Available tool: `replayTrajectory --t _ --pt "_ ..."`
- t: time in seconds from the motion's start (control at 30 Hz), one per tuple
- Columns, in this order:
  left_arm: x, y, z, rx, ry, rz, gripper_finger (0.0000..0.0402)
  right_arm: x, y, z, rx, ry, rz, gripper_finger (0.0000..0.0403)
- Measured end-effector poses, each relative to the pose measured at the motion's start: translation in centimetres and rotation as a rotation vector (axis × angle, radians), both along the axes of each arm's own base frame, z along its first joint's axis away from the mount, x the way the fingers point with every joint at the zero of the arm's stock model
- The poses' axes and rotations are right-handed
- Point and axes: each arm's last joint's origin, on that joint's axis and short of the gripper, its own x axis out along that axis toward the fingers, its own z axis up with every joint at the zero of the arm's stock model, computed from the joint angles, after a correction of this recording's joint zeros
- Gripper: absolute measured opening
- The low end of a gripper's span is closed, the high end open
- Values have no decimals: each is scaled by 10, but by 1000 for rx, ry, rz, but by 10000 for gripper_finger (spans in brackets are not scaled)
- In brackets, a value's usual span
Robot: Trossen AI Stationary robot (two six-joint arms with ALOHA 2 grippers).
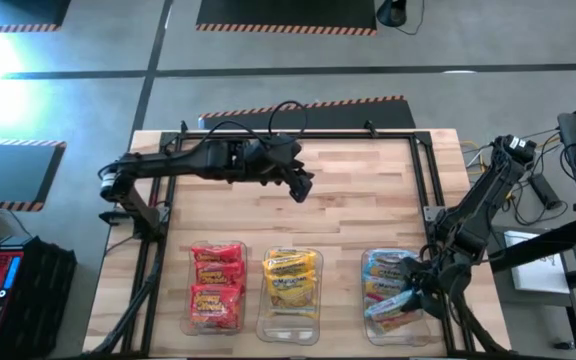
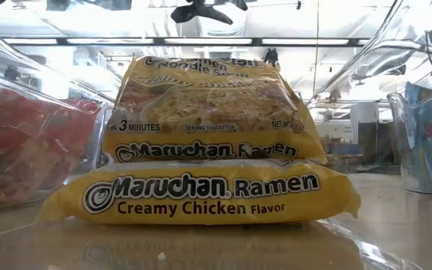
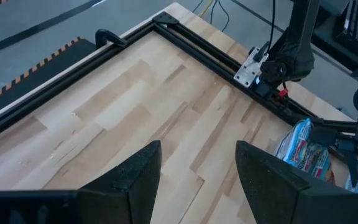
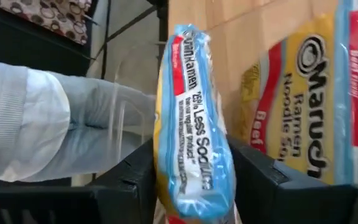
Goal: Sort Maruchan noodles
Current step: Put the blue noodle pack into the right transparent bin, then return to Home Position
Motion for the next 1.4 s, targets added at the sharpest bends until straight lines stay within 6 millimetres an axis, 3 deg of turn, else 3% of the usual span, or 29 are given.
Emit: replayTrajectory --t 0.3,0.47,0.67,0.93,1.17,1.4 --pt "-11 -1 12 3 -37 1 189 -6 -4 16 -28 95 69 178" --pt "-16 0 18 18 -54 21 189 -12 -16 39 -184 84 104 173" --pt "-27 0 25 42 -49 46 189 -14 -33 54 -451 -92 16 162" --pt "-87 -5 47 53 32 195 189 -23 -60 60 -609 -292 -147 160" --pt "-148 -27 64 52 33 266 189 -39 -93 69 -560 -483 -363 159" --pt "-189 -44 56 79 -25 323 189 -40 -100 62 -510 -575 -467 159"
